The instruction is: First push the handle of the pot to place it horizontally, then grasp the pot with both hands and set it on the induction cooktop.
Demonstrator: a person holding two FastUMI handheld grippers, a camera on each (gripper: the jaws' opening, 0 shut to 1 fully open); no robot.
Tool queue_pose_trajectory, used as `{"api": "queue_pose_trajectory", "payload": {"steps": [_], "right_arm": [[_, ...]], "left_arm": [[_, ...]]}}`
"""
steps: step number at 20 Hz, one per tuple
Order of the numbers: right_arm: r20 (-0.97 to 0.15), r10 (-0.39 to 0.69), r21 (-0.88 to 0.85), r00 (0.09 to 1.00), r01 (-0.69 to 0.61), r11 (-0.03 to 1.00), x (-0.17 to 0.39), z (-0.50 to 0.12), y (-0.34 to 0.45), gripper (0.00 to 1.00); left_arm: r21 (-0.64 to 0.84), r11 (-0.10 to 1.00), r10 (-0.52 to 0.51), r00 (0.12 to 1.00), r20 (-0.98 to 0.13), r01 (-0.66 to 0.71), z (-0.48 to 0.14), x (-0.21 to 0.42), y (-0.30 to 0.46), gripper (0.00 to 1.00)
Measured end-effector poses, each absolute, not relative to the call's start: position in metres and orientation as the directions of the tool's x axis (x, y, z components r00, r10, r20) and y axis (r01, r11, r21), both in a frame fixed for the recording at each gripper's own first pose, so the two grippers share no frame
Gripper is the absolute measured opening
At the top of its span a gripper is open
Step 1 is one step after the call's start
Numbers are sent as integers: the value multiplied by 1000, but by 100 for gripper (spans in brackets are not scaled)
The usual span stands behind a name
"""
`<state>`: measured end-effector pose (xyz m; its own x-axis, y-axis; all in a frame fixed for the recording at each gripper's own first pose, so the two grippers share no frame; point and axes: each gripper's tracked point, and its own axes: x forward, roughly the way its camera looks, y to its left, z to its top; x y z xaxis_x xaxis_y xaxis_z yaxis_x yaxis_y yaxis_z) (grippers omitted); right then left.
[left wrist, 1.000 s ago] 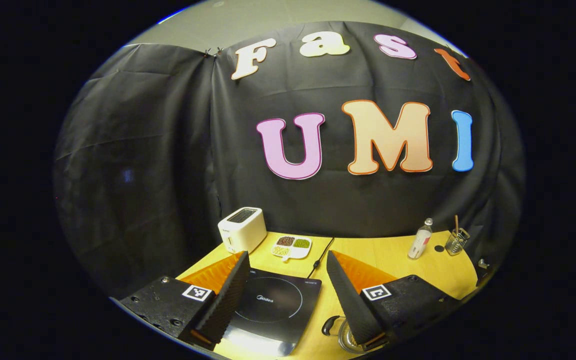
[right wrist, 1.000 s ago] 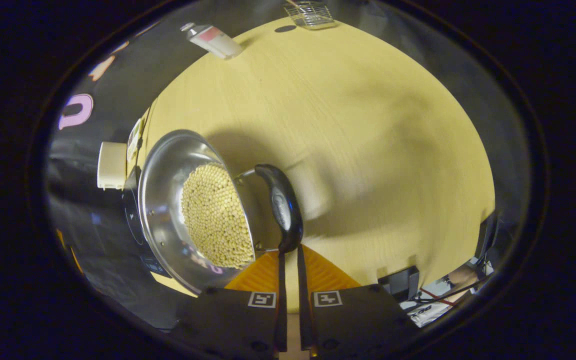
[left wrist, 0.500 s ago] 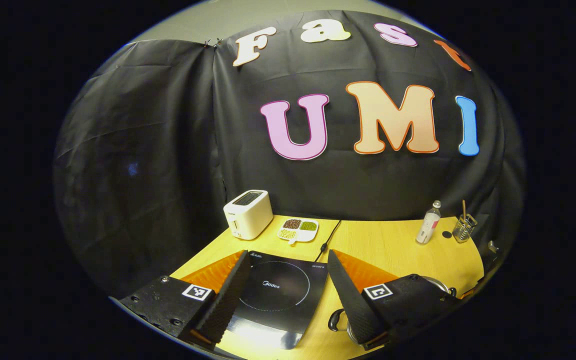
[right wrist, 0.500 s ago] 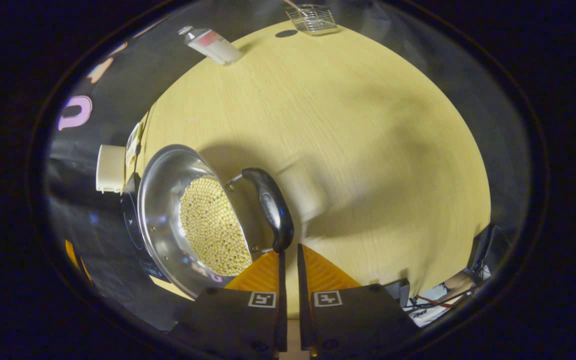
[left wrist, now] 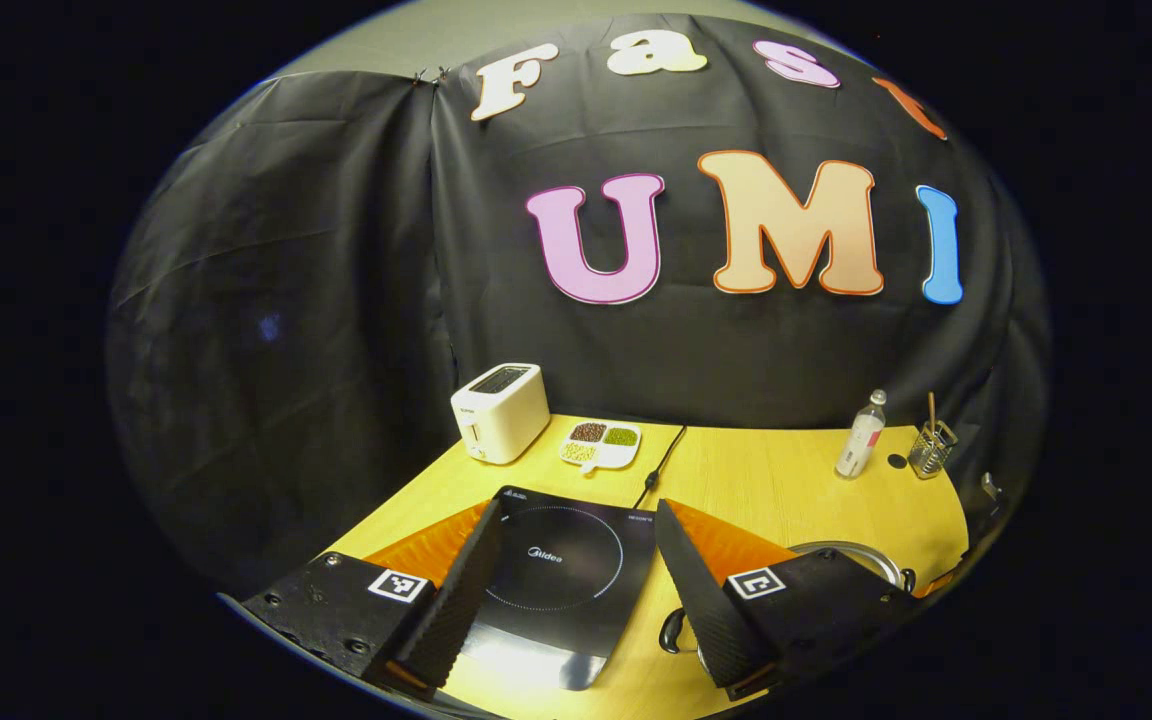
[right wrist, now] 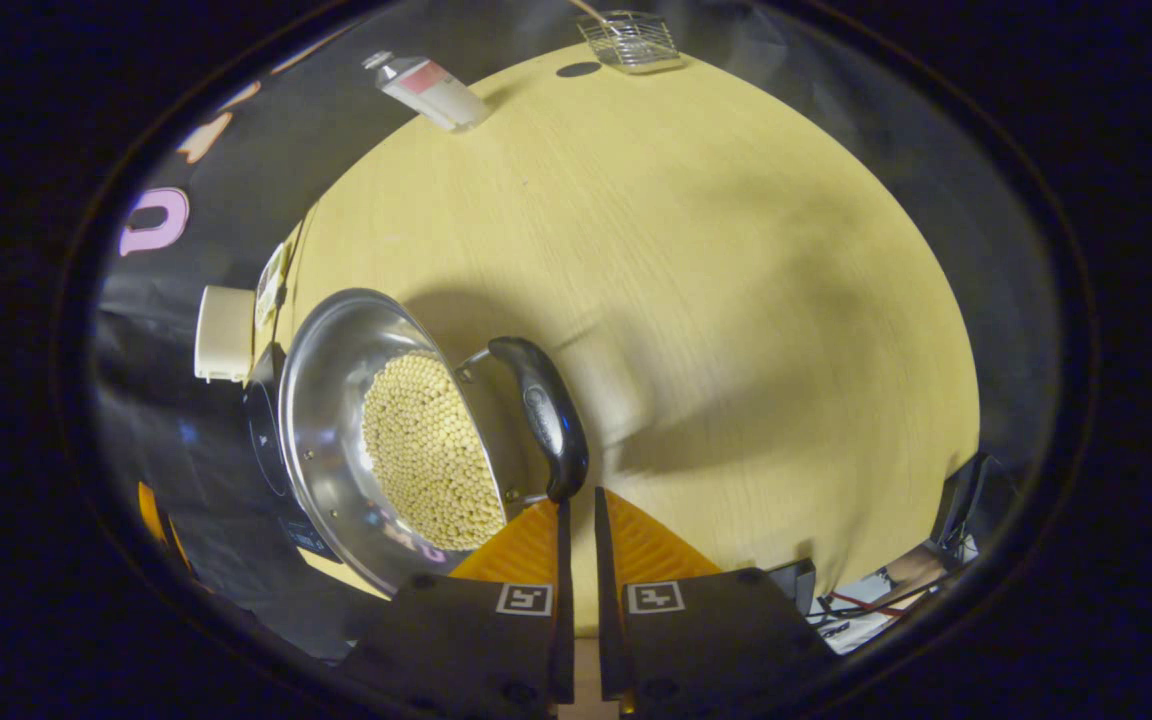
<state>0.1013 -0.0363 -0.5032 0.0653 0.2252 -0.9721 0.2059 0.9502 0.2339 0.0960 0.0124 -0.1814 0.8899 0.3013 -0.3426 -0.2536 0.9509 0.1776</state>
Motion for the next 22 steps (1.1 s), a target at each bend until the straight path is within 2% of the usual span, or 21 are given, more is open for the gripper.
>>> {"api": "queue_pose_trajectory", "payload": {"steps": [1, 2, 3, 4, 5, 6, 7, 8, 10, 13, 14, 15, 16, 17, 18, 19, 20, 22], "right_arm": [[-974, 217, 227, 69, 207, 952, 102, -505, -39, 13], [-973, 221, 231, 71, 206, 951, 99, -499, -41, 22], [-970, 231, 242, 76, 210, 947, 98, -495, -41, 21], [-967, 237, 252, 94, 208, 945, 100, -492, -43, 39], [-962, 251, 270, 110, 212, 939, 103, -488, -44, 67], [-961, 251, 272, 120, 212, 939, 102, -485, -46, 51], [-957, 255, 280, 139, 204, 938, 106, -482, -49, 57], [-952, 262, 291, 160, 193, 937, 109, -475, -50, 70], [-935, 294, 329, 196, 182, 926, 117, -461, -48, 91], [-913, 322, 363, 249, 140, 921, 131, -437, -47, 94], [-906, 326, 368, 269, 123, 922, 138, -428, -48, 100], [-900, 333, 375, 282, 108, 921, 144, -421, -46, 100], [-894, 340, 381, 291, 97, 919, 149, -416, -45, 94], [-891, 347, 386, 293, 87, 918, 152, -411, -44, 94], [-888, 351, 388, 296, 76, 918, 155, -410, -44, 100], [-889, 349, 383, 296, 66, 921, 158, -410, -45, 94], [-891, 347, 378, 292, 56, 924, 157, -411, -45, 100], [-900, 343, 365, 268, 38, 930, 155, -418, -47, 100]], "left_arm": [[177, 953, 295, 885, -360, -246, -187, 95, 13, 93], [172, 957, 282, 876, -390, -232, -196, 92, 11, 93], [156, 964, 263, 868, -422, -216, -206, 89, 6, 94], [135, 971, 237, 858, -456, -197, -216, 86, 0, 94], [110, 978, 208, 848, -487, -177, -225, 82, -7, 94], [85, 983, 182, 833, -522, -161, -235, 79, -13, 94], [55, 988, 152, 820, -552, -147, -244, 76, -21, 94], [24, 991, 121, 805, -580, -132, -251, 74, -28, 94], [-26, 994, 69, 767, -638, -110, -266, 67, -39, 94], [-75, 993, 6, 689, -725, -88, -285, 62, -46, 94], [-85, 993, -11, 659, -752, -81, -292, 60, -47, 94], [-94, 993, -31, 623, -782, -68, -299, 59, -51, 94], [-104, 993, -56, 587, -808, -47, -305, 56, -54, 93], [-113, 993, -82, 553, -829, -22, -312, 55, -59, 93], [-122, 992, -105, 521, -847, 1, -317, 55, -64, 93], [-129, 991, -123, 487, -865, 21, -323, 55, -66, 92], [-133, 990, -137, 451, -882, 39, -329, 55, -69, 92], [-132, 989, -148, 385, -911, 68, -345, 59, -71, 91]]}}
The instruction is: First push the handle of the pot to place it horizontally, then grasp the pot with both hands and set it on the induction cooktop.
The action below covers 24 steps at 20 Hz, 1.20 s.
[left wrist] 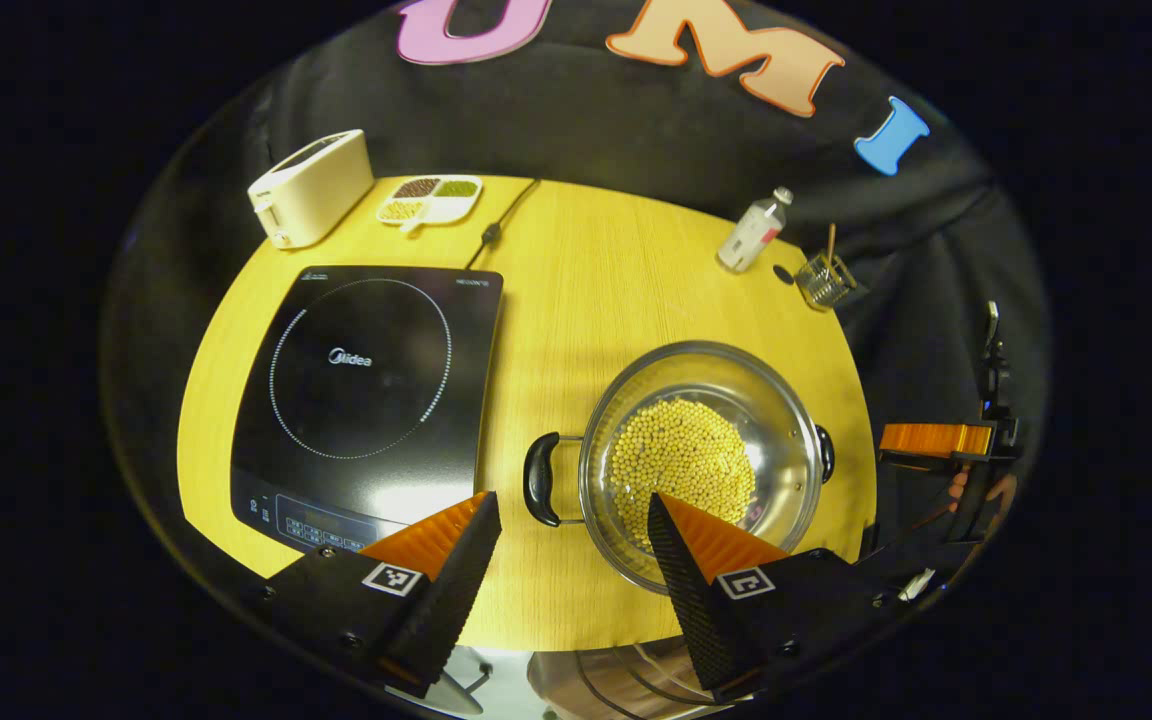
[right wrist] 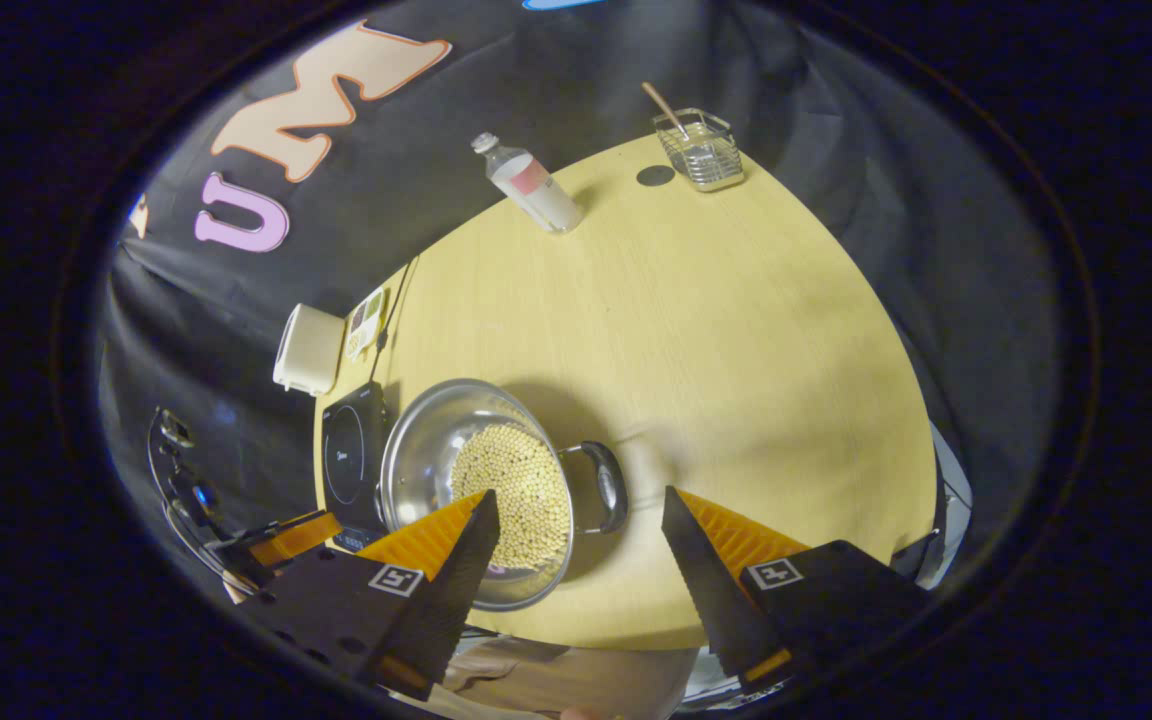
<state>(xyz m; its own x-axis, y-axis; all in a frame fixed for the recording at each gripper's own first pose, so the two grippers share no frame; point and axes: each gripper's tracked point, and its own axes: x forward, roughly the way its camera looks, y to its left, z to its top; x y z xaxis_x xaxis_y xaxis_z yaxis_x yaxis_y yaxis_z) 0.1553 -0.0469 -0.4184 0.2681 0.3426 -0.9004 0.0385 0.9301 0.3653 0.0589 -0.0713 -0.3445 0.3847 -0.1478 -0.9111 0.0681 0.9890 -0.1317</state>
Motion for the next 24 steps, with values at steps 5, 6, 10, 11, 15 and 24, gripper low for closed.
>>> {"api": "queue_pose_trajectory", "payload": {"steps": [5, 6, 10, 11, 15, 24], "right_arm": [[-919, 344, 343, 191, -42, 938, 153, -444, -38, 100], [-922, 345, 341, 177, -53, 939, 154, -450, -36, 100], [-937, 332, 326, 113, -63, 943, 154, -478, -33, 100], [-939, 329, 325, 100, -60, 944, 155, -484, -33, 100], [-941, 337, 336, 30, -40, 941, 150, -507, -32, 93], [-923, 380, 381, -52, -7, 925, 144, -528, -15, 89]], "left_arm": [[-77, 996, -86, 247, -965, 47, -387, 73, -67, 87], [-64, 997, -73, 231, -970, 50, -393, 76, -67, 87], [-33, 999, -39, 178, -983, 35, -411, 81, -68, 86], [-27, 999, -31, 171, -985, 30, -415, 82, -69, 86], [-15, 1000, -17, 124, -992, 15, -427, 81, -69, 77], [12, 1000, 9, 105, -994, 25, -440, 86, -65, 69]]}}
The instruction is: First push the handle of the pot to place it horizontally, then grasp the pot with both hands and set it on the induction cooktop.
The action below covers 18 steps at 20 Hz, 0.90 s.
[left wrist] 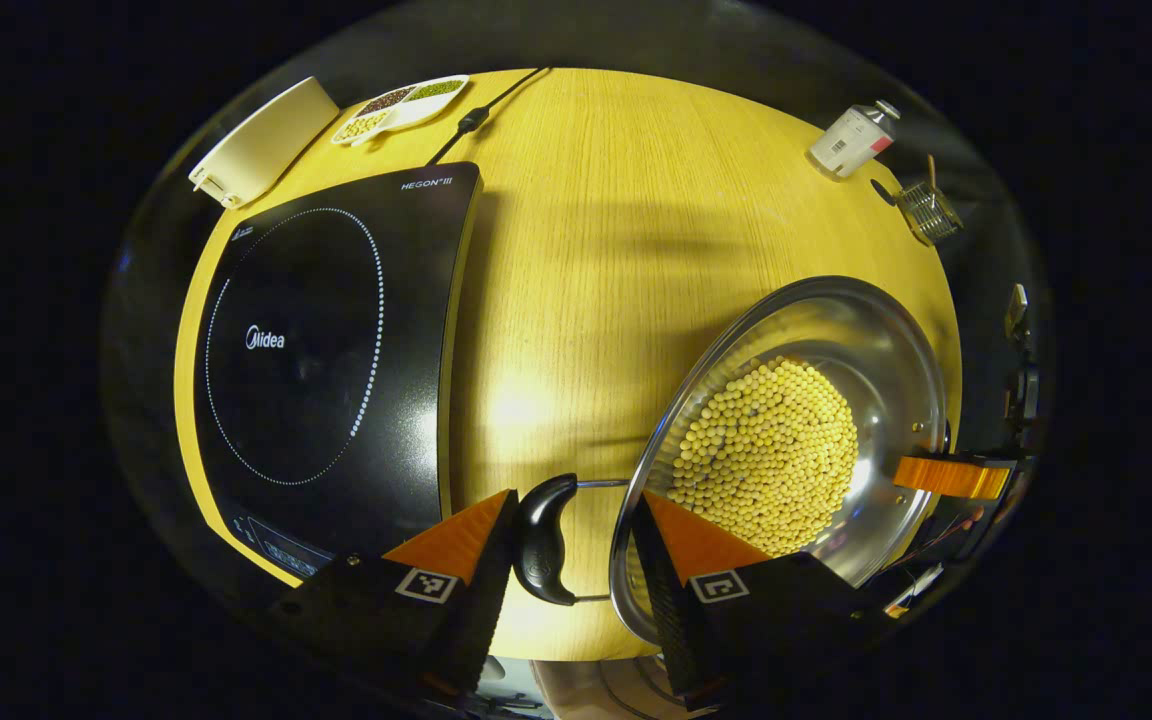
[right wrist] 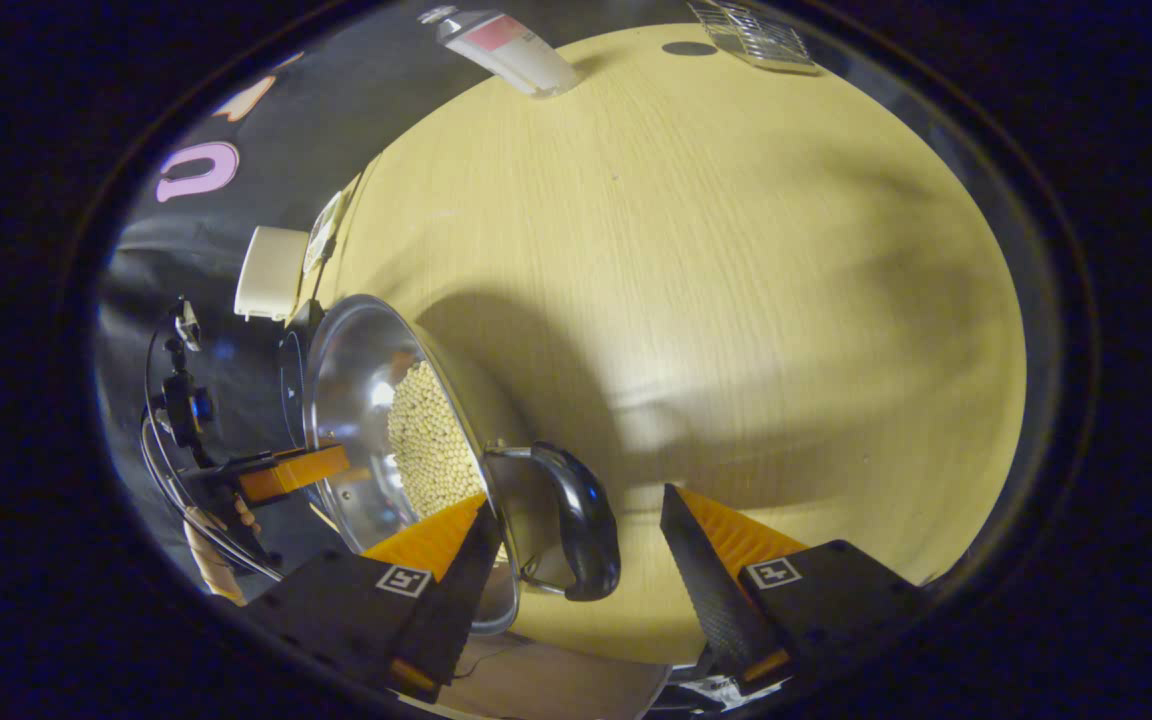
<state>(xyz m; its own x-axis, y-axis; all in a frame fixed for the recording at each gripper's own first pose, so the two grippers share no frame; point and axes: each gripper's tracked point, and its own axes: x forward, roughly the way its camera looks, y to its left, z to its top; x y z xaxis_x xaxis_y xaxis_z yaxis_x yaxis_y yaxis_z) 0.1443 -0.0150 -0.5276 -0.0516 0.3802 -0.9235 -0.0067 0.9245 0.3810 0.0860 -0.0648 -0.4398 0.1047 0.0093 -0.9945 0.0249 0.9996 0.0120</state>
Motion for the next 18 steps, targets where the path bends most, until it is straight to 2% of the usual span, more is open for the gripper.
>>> {"api": "queue_pose_trajectory", "payload": {"steps": [1, 2, 5, 8, 9, 10, 11, 12, 18], "right_arm": [[-923, 381, 381, -49, -2, 925, 146, -530, -14, 89], [-924, 378, 379, -52, 1, 926, 146, -532, -13, 77], [-915, 397, 396, -72, 18, 918, 146, -532, -7, 74], [-917, 388, 388, -90, 22, 922, 140, -534, -5, 53], [-917, 388, 387, -89, 29, 922, 143, -535, -4, 58], [-917, 388, 387, -90, 32, 922, 141, -536, -4, 51], [-918, 387, 386, -88, 33, 922, 143, -536, -4, 55], [-917, 387, 386, -91, 36, 922, 141, -536, -4, 51], [-930, 361, 360, -69, 29, 933, 143, -539, -3, 48]], "left_arm": [[10, 999, 7, 100, -995, 31, -441, 85, -65, 67], [9, 999, 6, 97, -995, 31, -442, 85, -64, 69], [11, 1000, 8, 91, -996, 28, -442, 84, -65, 70], [14, 1000, 13, 85, -996, 19, -441, 85, -64, 67], [14, 1000, 13, 85, -996, 9, -441, 85, -65, 66], [15, 1000, 14, 79, -997, 8, -440, 84, -65, 65], [16, 1000, 15, 78, -997, 17, -440, 84, -65, 67], [18, 999, 16, 74, -997, 26, -441, 84, -65, 65], [25, 1000, 23, 78, -997, 15, -439, 84, -66, 64]]}}
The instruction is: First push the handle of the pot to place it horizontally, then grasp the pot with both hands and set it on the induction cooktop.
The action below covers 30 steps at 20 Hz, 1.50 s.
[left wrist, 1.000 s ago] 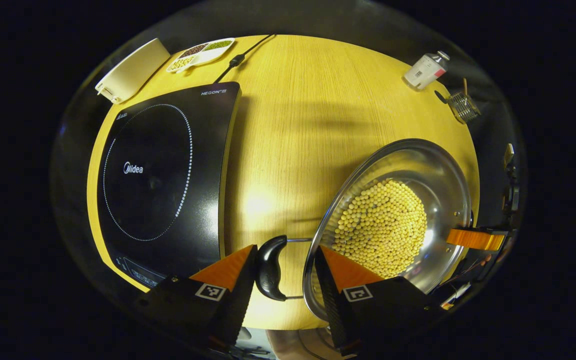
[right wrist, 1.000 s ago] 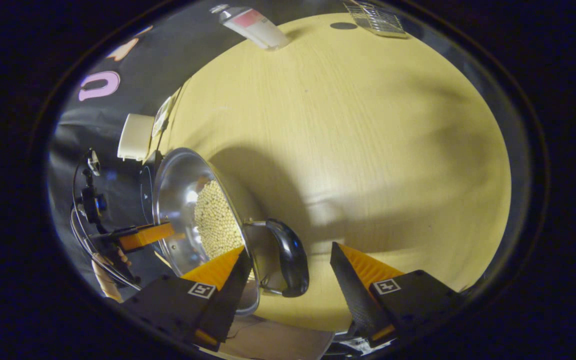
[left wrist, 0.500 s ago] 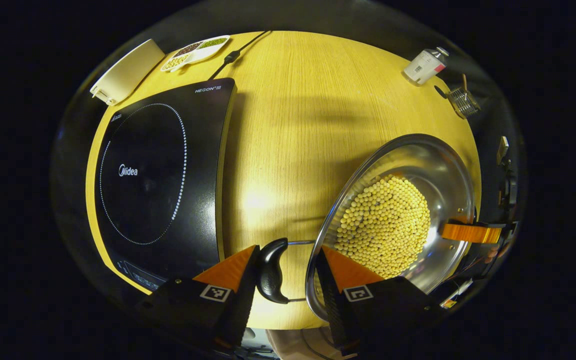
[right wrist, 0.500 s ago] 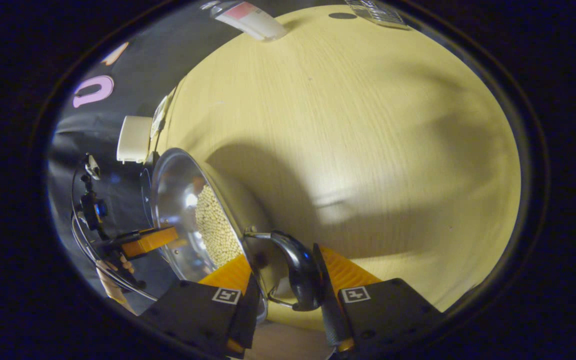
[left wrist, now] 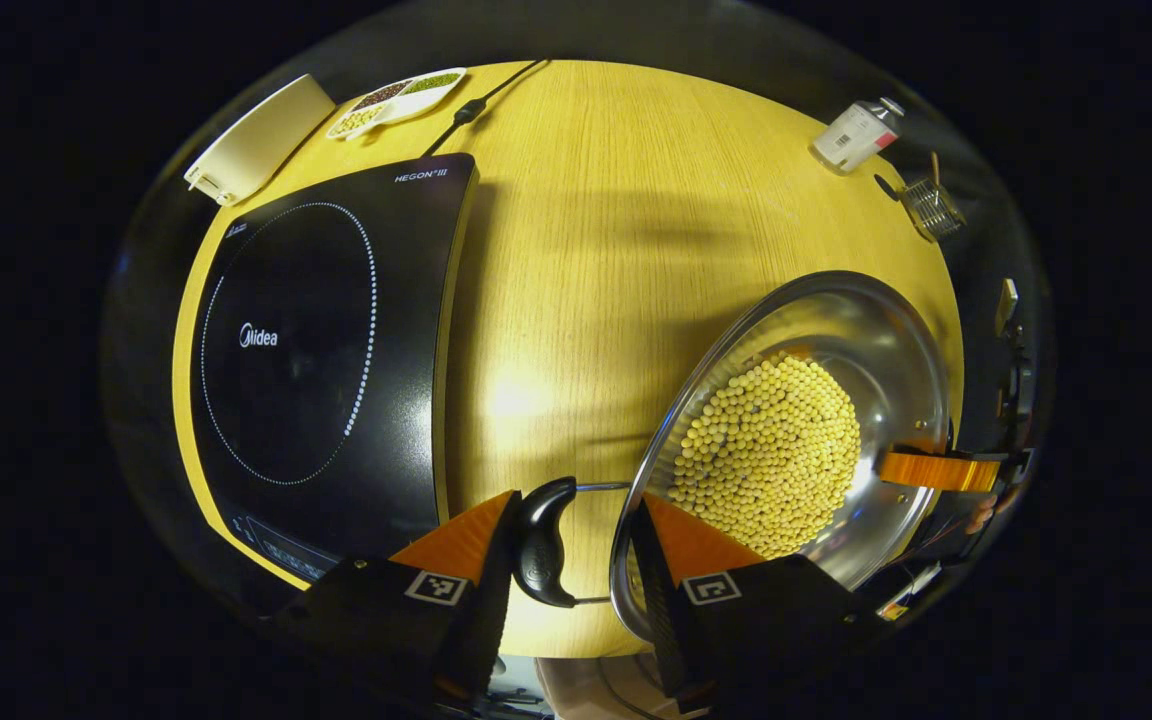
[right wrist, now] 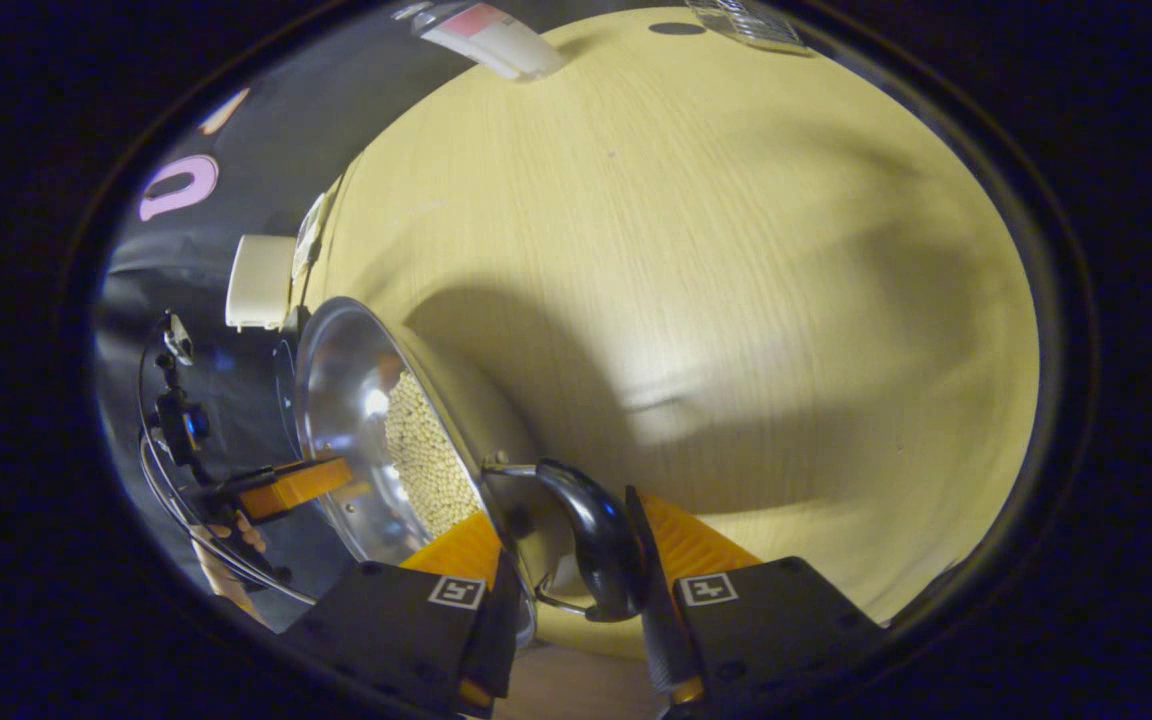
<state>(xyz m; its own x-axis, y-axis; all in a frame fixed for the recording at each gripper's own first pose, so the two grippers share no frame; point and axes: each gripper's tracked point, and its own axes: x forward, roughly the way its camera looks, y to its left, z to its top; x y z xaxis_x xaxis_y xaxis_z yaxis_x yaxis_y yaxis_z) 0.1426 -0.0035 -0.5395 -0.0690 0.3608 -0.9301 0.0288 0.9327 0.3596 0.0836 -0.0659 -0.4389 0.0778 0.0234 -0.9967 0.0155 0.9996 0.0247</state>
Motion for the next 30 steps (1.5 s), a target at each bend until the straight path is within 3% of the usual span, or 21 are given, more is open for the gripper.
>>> {"api": "queue_pose_trajectory", "payload": {"steps": [5, 6, 17, 23, 24, 25, 28, 29, 30], "right_arm": [[-944, 329, 329, -34, 9, 944, 143, -534, -8, 46], [-944, 329, 329, -31, 6, 944, 143, -534, -8, 51], [-951, 309, 308, -15, 30, 951, 130, -539, -11, 52], [-954, 300, 300, 8, 23, 954, 125, -535, -7, 52], [-953, 302, 302, 13, 22, 953, 123, -534, -6, 46], [-953, 303, 303, 18, 21, 953, 121, -534, -6, 52], [-952, 305, 306, 39, 26, 952, 117, -529, -10, 52], [-951, 305, 306, 47, 30, 951, 116, -528, -12, 46], [-951, 304, 306, 58, 36, 951, 113, -527, -14, 52]], "left_arm": [[23, 999, 21, 70, -997, 25, -440, 81, -67, 64], [23, 999, 21, 66, -998, 26, -440, 83, -66, 64], [14, 999, 14, 9, -1000, 44, -438, 82, -63, 62], [0, 999, -1, 20, -1000, 52, -438, 82, -63, 62], [-4, 998, -6, 26, -1000, 56, -439, 83, -62, 62], [-7, 998, -8, 31, -999, 58, -439, 82, -62, 62], [-5, 998, -8, 41, -999, 70, -439, 84, -60, 62], [-5, 997, -8, 45, -999, 76, -439, 85, -60, 62], [-5, 996, -9, 51, -999, 86, -440, 87, -60, 62]]}}
